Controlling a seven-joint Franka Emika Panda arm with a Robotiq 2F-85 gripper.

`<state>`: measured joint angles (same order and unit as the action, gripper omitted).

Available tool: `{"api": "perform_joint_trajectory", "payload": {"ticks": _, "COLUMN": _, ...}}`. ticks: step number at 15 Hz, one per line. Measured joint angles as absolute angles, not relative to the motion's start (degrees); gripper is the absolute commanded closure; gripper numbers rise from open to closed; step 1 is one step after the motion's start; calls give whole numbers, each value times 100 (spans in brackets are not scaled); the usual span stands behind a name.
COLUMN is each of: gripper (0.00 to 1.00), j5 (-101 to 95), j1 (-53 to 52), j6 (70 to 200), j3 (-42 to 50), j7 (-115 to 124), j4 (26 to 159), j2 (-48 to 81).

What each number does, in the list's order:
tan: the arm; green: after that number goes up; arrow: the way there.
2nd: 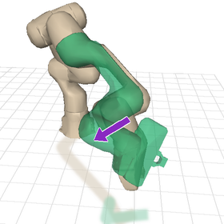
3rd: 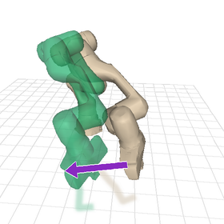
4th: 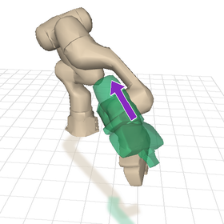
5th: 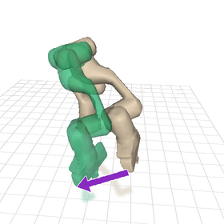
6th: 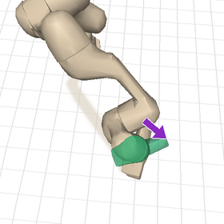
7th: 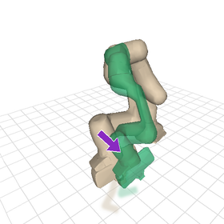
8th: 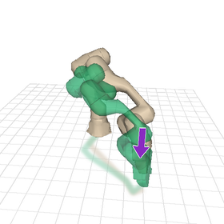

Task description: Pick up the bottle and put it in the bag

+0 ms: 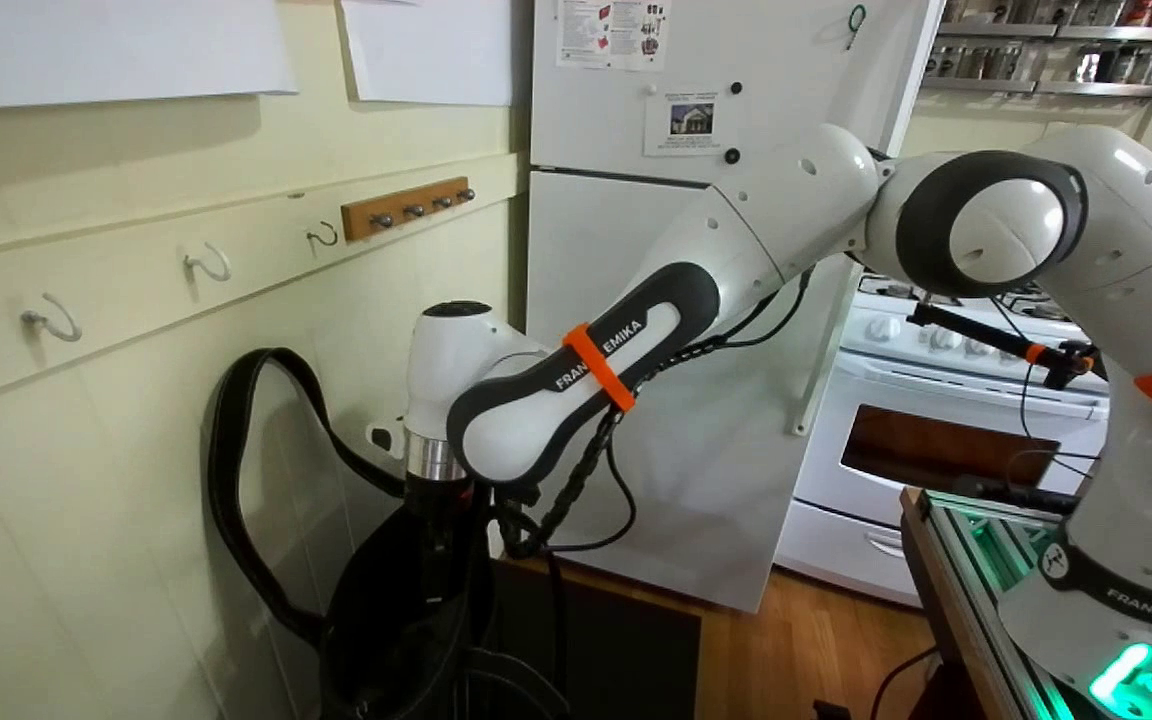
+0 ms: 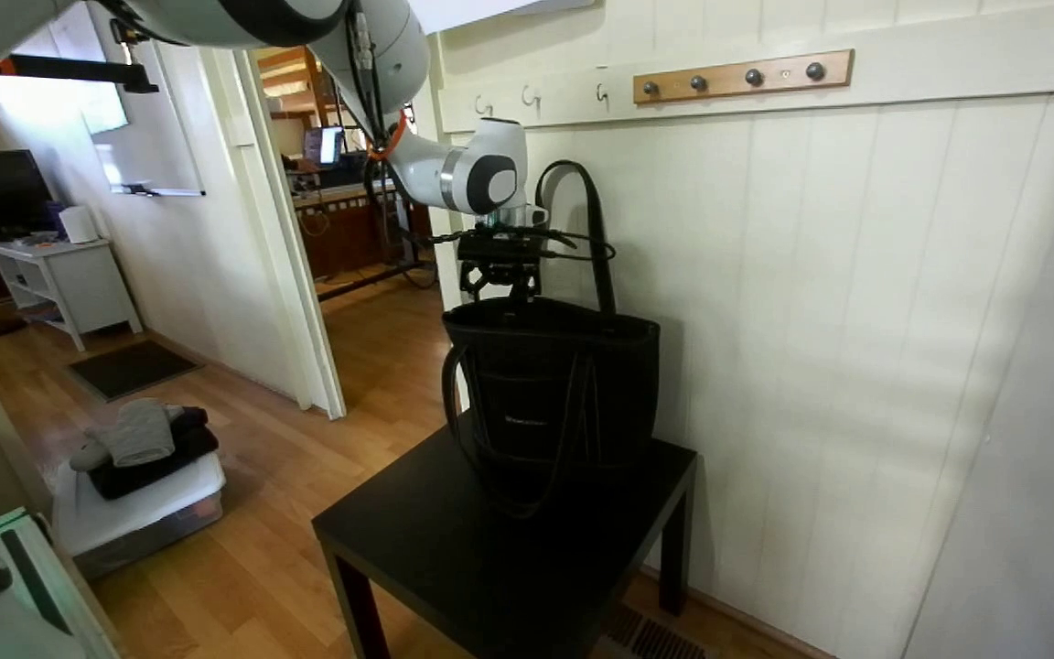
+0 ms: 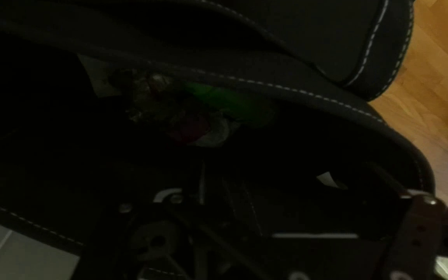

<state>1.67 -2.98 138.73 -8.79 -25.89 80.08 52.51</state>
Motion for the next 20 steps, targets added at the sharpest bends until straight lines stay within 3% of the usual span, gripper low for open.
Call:
{"api": "perform_joint_trajectory", "payload": {"ticks": 14, "gripper": 0, "j5": 61, "j1": 98, "j6": 17381, "j3": -926, "j7": -2050, "j4": 12230, "j2": 3300}}
{"api": "perform_joint_trajectory", "payload": {"ticks": 20, "gripper": 0, "j5": 55, "j1": 202, "j6": 17608, "j3": -992, "j7": -2028, "j4": 12864, "j2": 2868}}
